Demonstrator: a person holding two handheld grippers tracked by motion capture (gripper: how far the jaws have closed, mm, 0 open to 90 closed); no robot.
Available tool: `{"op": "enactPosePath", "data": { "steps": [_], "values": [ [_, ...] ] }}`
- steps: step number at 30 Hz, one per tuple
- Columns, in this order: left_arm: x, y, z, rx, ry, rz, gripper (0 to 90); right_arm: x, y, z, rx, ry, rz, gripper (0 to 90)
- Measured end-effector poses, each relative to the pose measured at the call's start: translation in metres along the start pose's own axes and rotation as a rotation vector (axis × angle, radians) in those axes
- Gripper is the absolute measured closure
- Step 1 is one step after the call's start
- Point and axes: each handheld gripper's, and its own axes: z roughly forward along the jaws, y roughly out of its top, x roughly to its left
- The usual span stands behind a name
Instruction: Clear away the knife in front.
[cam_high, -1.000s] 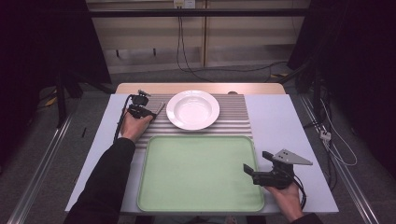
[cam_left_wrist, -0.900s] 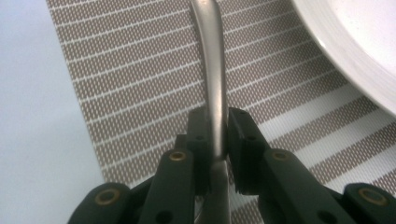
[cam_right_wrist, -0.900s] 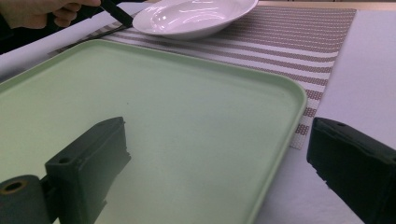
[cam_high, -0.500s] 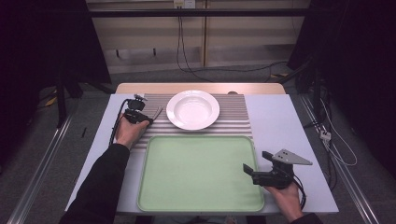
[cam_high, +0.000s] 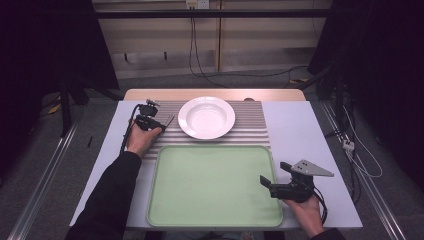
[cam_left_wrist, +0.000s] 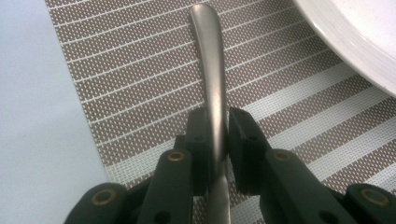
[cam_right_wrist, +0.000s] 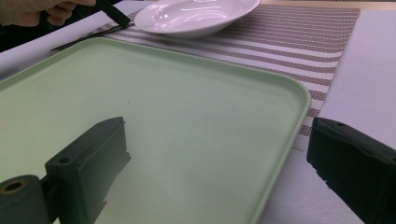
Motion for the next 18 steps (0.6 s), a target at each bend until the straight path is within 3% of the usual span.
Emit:
{"op": "enactPosePath", "data": {
  "steps": [8,9,13,18],
  "values": [
    [-0.0021,0.0011,0.0003,0.014,0.016,0.005,79.1,0.0002,0.0000,0.0005,0.002,0.003,-0.004,5.2],
    [-0.0022,0.0016,0.0001,0.022,0.017,0.019,79.0,0.0003,-0.0001,0.0004,0.003,0.002,-0.003,5.3],
    [0.0004,0.0015,-0.0001,0.023,-0.004,0.003,79.1,0.0002,-0.0001,0.0001,0.002,0.003,-0.001,5.3],
    [-0.0013,0.0025,0.0008,0.026,0.010,0.003,79.1,0.0004,-0.0001,0.0005,0.003,0.005,-0.005,5.3]
  ]
}}
